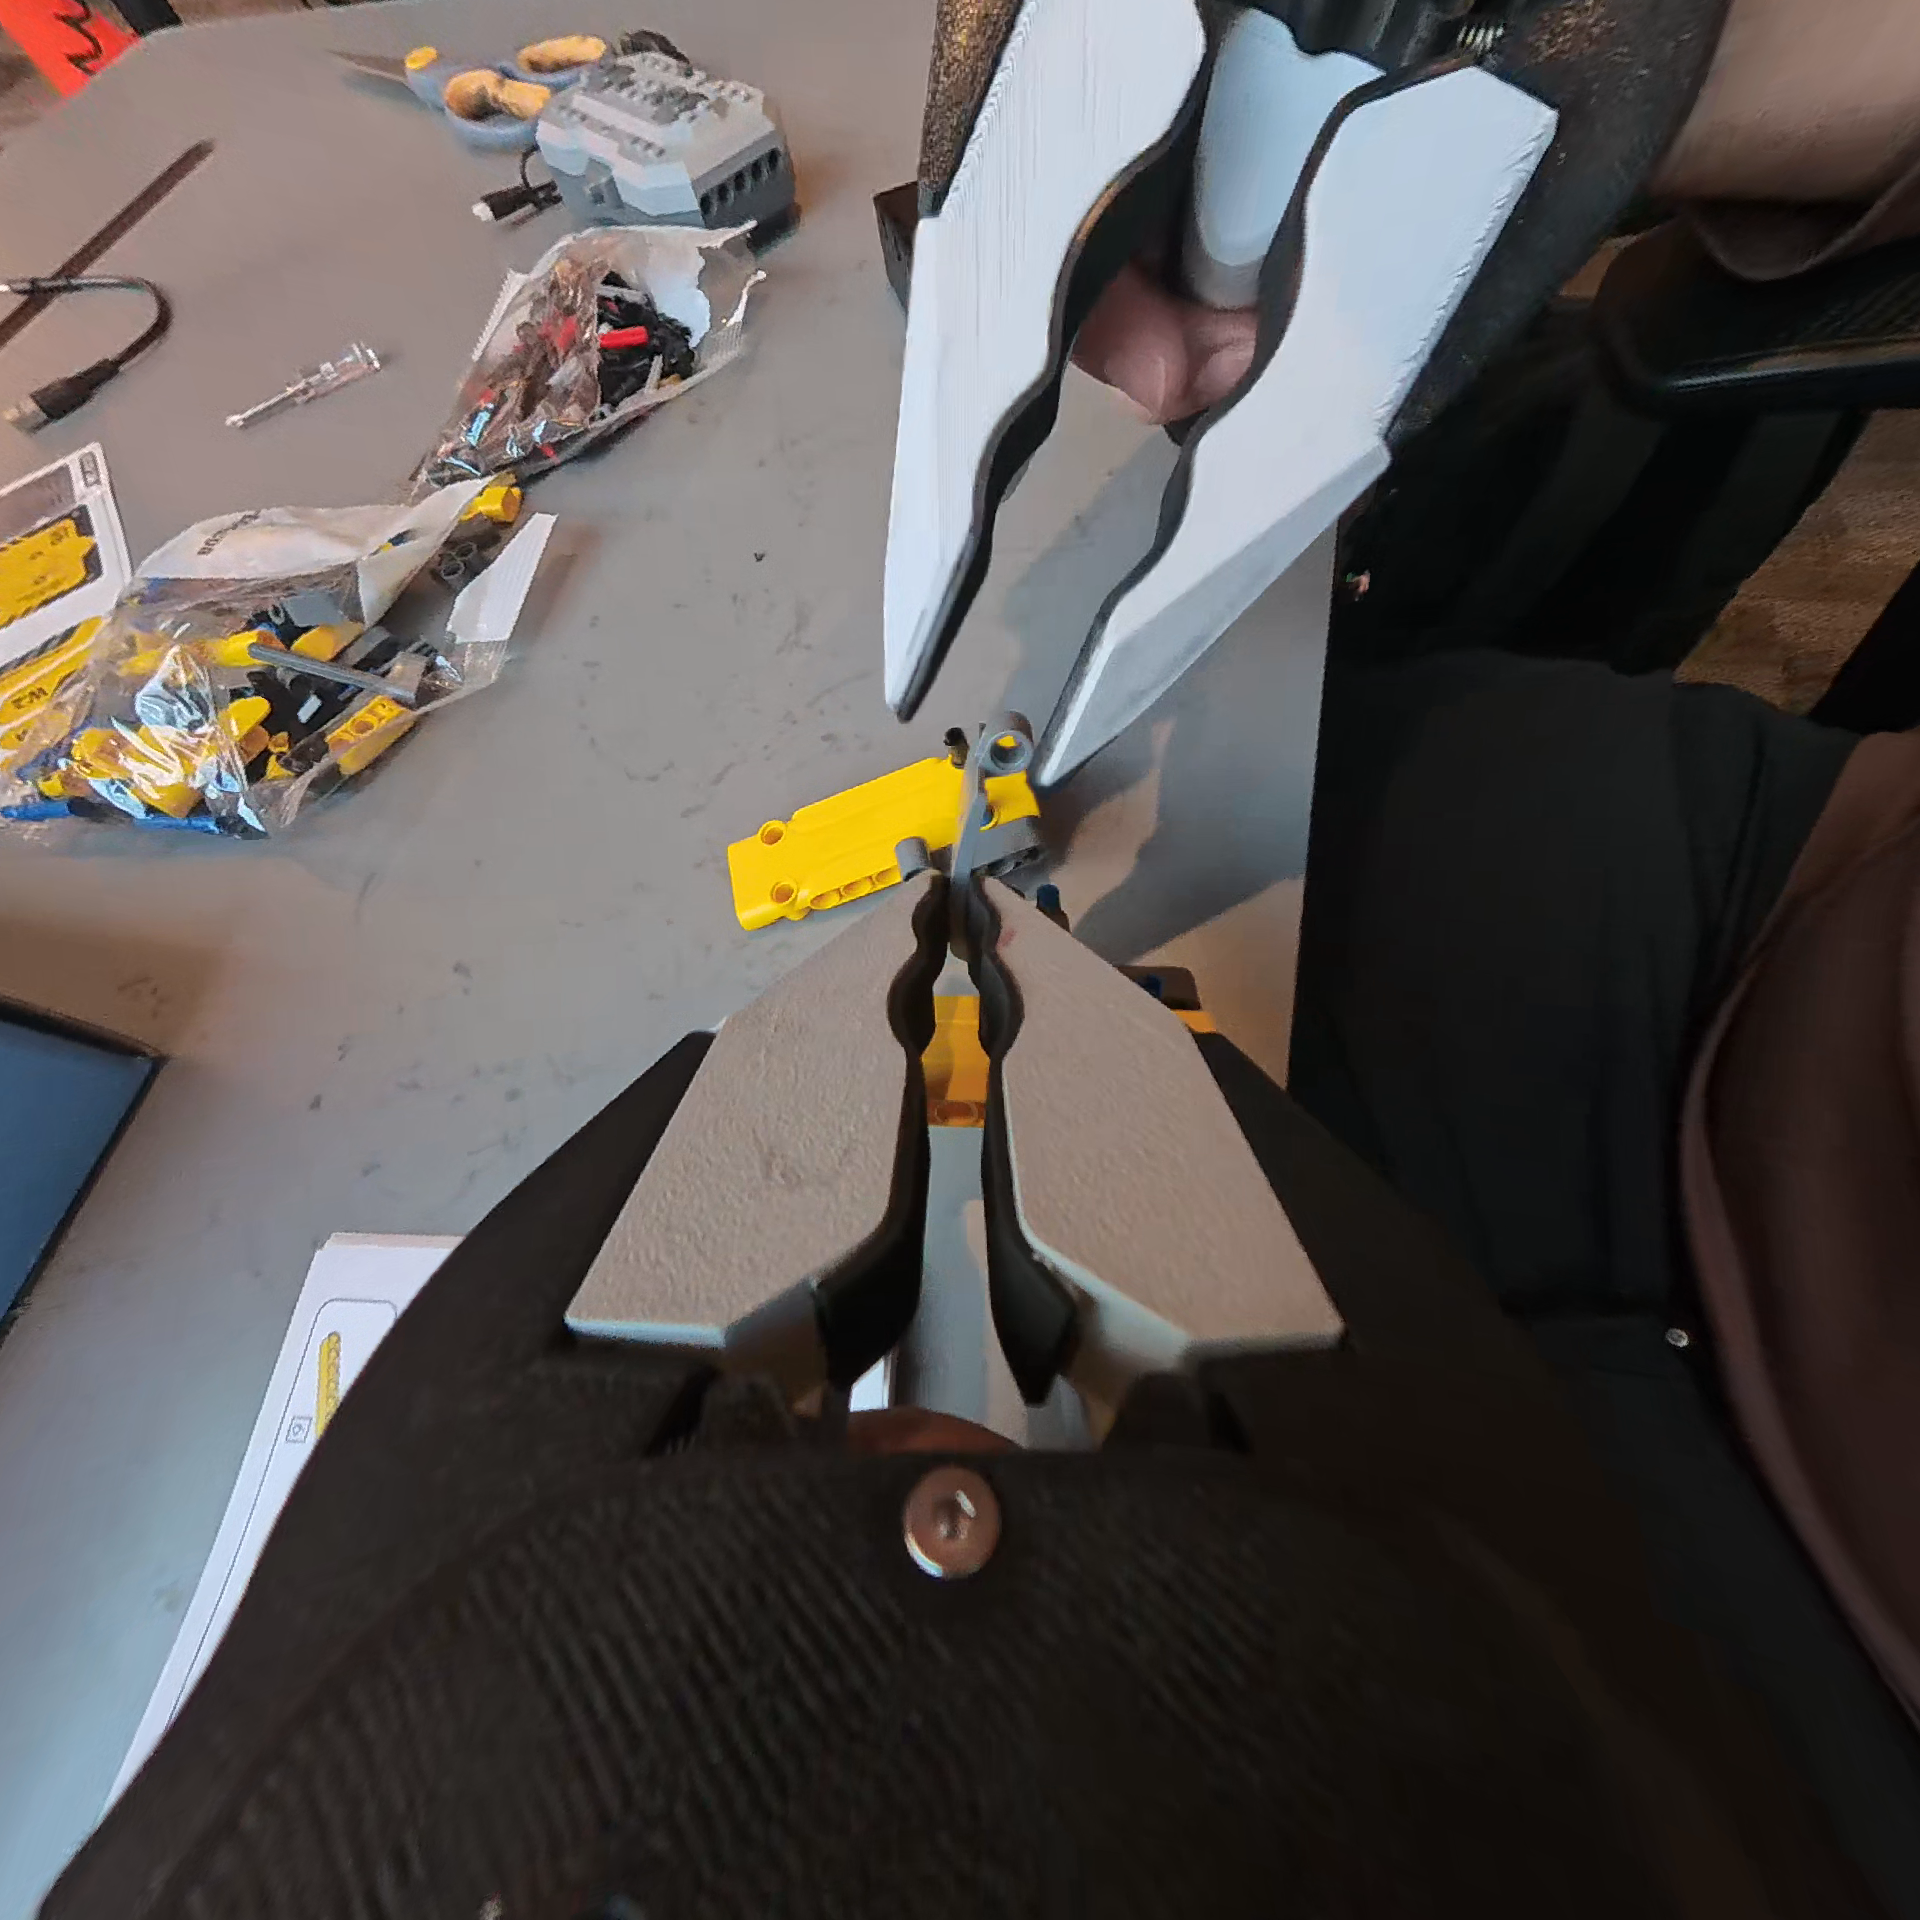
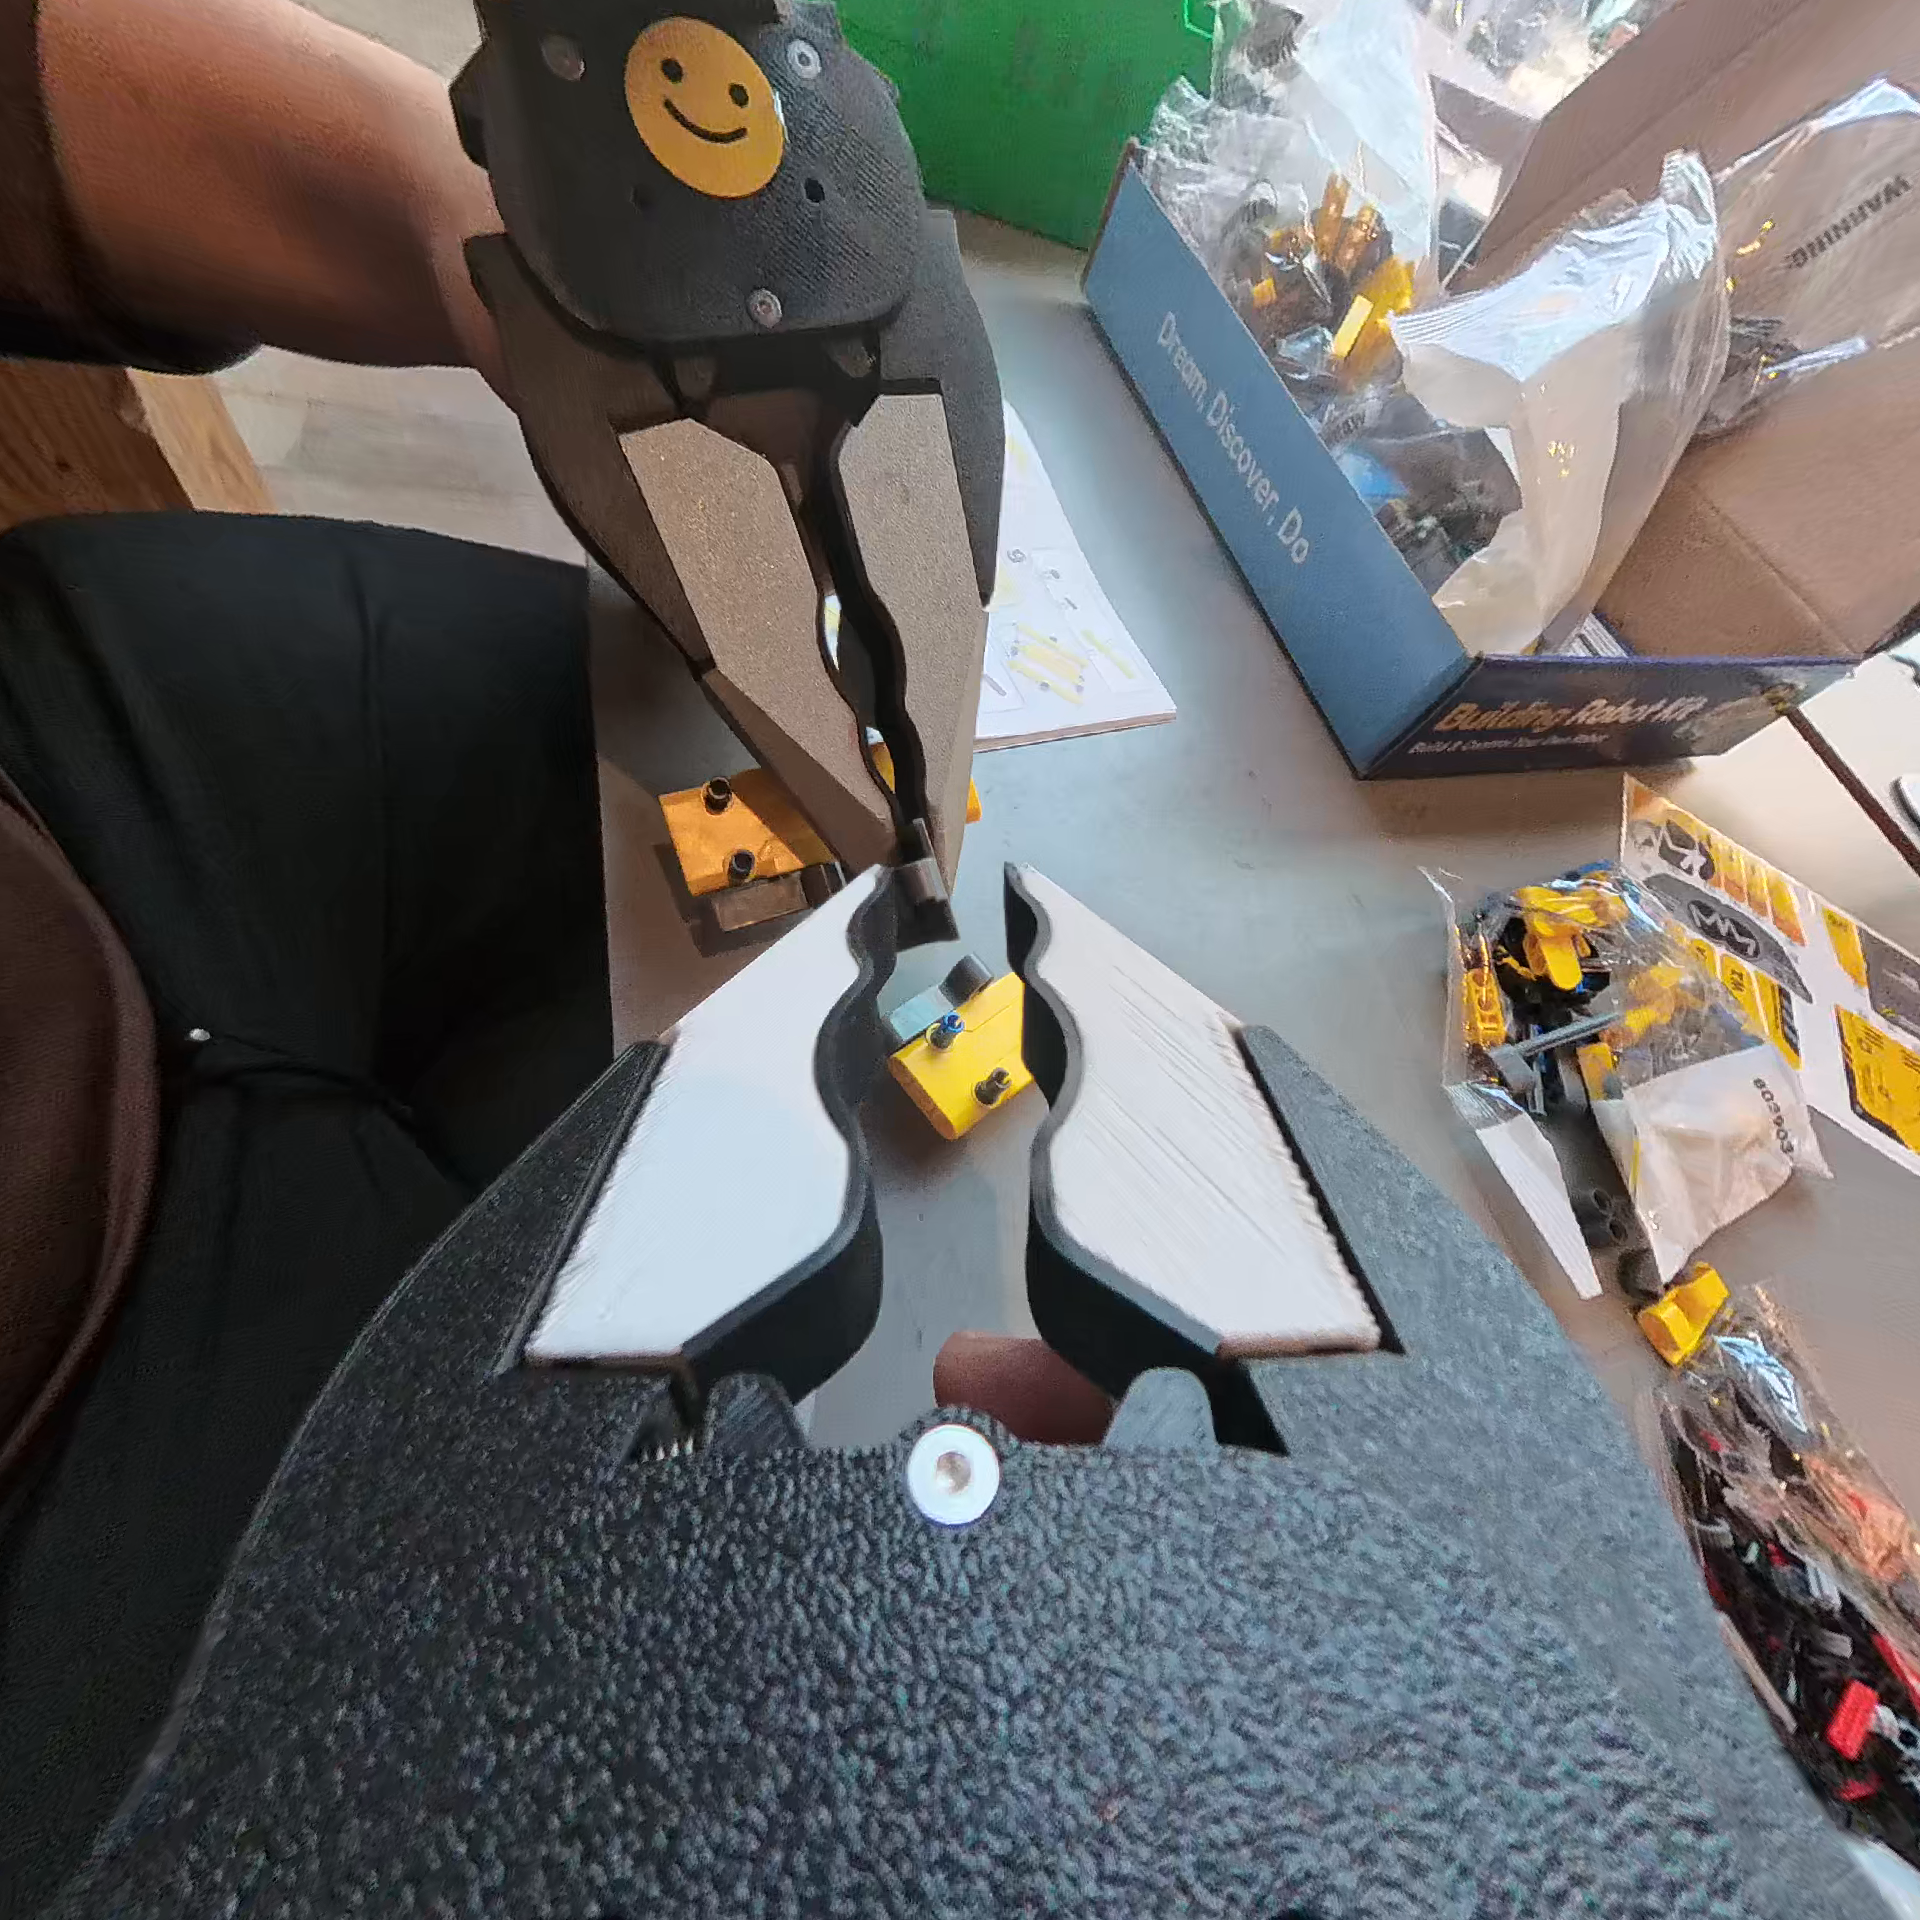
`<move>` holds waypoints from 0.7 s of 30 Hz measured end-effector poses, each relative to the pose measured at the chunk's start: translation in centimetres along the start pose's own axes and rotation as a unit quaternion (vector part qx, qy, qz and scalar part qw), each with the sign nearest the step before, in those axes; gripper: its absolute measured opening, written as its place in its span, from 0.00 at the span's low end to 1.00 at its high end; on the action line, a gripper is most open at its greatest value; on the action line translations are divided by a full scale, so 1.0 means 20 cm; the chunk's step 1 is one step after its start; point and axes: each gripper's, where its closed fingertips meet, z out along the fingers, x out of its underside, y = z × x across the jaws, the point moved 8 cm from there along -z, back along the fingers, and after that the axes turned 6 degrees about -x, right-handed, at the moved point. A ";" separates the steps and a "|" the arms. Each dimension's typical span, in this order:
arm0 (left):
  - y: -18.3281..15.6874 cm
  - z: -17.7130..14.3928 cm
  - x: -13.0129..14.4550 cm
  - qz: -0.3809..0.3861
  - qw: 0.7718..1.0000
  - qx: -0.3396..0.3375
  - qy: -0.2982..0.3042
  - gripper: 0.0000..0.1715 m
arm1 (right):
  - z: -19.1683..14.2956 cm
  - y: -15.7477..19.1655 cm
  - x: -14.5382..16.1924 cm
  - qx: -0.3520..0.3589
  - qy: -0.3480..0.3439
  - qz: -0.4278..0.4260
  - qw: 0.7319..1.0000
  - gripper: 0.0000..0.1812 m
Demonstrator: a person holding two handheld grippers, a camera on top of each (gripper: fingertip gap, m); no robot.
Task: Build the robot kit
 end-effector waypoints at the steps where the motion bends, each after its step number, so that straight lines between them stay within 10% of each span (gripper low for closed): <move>1: 0.00 0.00 0.00 -0.001 1.000 0.001 0.001 0.00 | 0.00 0.00 0.00 -0.003 0.002 -0.003 1.000 0.09; 21: 0.03 -0.02 -0.02 -0.042 0.997 0.016 0.071 0.11 | 0.07 0.01 -0.07 -0.025 0.039 -0.081 0.996 0.04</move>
